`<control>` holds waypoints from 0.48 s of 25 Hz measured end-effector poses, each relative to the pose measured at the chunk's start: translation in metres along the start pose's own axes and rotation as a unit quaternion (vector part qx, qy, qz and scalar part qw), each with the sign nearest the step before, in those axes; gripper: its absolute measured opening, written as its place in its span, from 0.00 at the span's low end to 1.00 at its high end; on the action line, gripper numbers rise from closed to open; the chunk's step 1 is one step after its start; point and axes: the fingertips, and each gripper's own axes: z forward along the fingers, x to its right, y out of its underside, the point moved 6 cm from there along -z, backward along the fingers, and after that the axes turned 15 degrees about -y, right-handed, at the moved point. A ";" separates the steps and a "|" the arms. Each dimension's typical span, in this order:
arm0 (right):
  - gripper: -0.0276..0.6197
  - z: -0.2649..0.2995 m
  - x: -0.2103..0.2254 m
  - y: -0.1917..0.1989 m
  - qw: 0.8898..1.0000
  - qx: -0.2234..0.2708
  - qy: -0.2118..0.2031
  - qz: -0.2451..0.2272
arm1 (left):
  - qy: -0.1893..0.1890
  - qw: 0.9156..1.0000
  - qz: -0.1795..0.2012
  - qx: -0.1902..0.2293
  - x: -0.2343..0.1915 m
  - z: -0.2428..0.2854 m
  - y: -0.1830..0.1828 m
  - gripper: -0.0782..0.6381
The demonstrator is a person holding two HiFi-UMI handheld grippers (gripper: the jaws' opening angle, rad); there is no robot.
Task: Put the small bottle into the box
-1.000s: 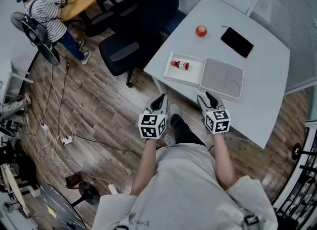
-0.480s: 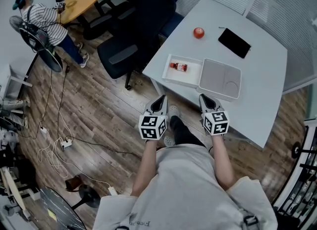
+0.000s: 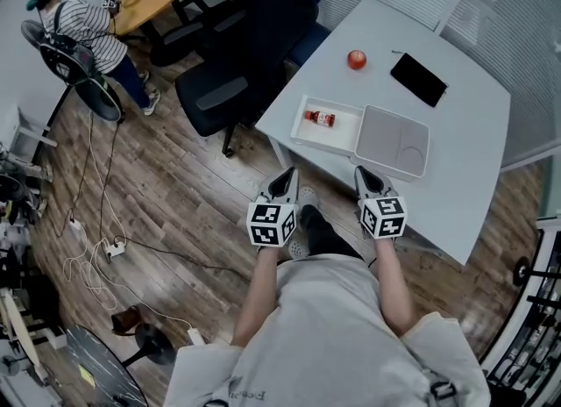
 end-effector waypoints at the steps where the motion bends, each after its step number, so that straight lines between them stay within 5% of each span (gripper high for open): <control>1: 0.07 0.000 0.000 0.000 1.000 -0.001 -0.001 0.000 | 0.002 1.000 0.000 -0.001 0.000 -0.001 0.000 0.15; 12: 0.07 -0.002 -0.002 0.004 1.000 -0.006 0.003 0.000 | 0.012 1.000 -0.003 0.001 -0.001 -0.006 -0.001 0.15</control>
